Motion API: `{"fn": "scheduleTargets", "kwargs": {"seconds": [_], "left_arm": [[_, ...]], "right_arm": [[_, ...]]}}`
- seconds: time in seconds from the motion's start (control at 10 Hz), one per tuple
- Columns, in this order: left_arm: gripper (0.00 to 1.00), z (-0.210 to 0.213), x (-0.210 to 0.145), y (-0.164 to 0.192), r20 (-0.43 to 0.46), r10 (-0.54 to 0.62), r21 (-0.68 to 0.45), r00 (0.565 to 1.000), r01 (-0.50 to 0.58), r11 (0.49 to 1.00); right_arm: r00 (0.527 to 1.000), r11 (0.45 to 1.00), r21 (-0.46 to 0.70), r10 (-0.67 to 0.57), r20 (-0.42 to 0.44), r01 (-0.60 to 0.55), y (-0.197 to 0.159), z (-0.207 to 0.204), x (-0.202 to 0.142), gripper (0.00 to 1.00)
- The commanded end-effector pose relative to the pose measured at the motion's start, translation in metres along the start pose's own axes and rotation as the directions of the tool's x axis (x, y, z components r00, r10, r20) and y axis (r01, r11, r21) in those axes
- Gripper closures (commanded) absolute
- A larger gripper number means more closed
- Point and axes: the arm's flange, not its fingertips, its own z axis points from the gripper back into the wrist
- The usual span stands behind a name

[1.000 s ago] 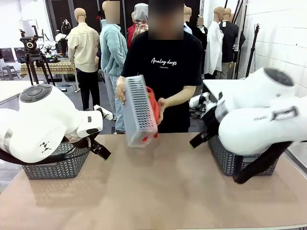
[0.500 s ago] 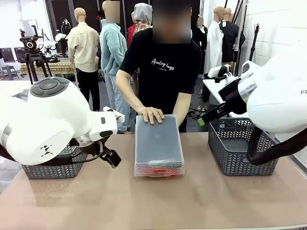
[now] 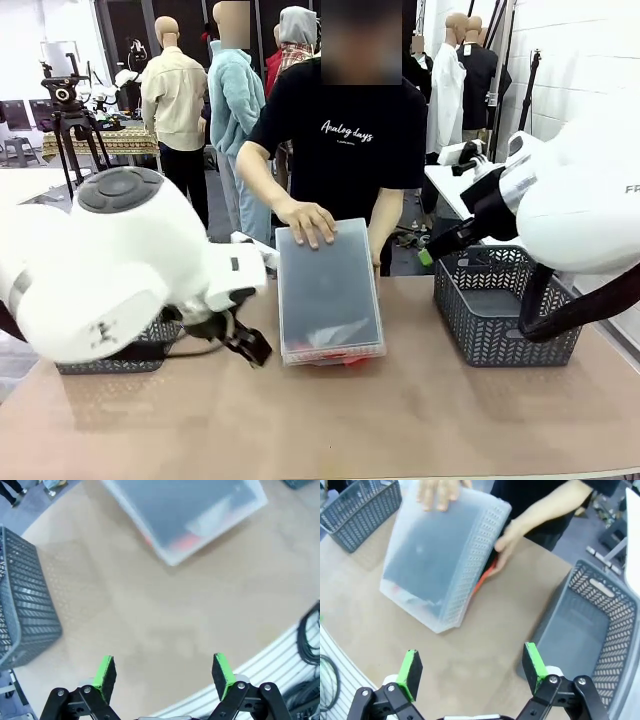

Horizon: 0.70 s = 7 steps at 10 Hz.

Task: Sort the tops and bottoms.
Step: Lift clothes from the center of the table with your left hand.

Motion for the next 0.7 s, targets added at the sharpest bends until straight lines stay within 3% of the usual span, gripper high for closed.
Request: {"fn": "scheduleTargets", "kwargs": {"seconds": [0.0, 0.1, 0.2, 0.6], "left_arm": [[0.0, 0.017, -0.019, -0.052, 0.012, 0.066, -0.015, 0.998, -0.066, 0.998], [0.0, 0.016, -0.018, -0.059, 0.022, 0.097, -0.009, 0.995, -0.097, 0.995], [0.0, 0.01, -0.009, -0.034, 0.005, 0.016, -0.01, 1.0, -0.016, 1.0], [0.0, 0.01, -0.009, -0.034, 0.005, 0.016, -0.01, 1.0, -0.016, 1.0]], "right_arm": [[0.998, 0.997, 0.038, -0.061, -0.017, 0.062, -0.009, 0.005, -0.022, 0.0], [0.996, 0.996, 0.037, -0.081, -0.028, 0.082, -0.016, 0.003, -0.026, 0.0], [0.999, 0.999, 0.008, -0.031, -0.008, 0.031, -0.008, 0.001, -0.003, 0.0], [0.999, 0.999, 0.008, -0.031, -0.008, 0.031, -0.008, 0.001, -0.003, 0.0]]}}
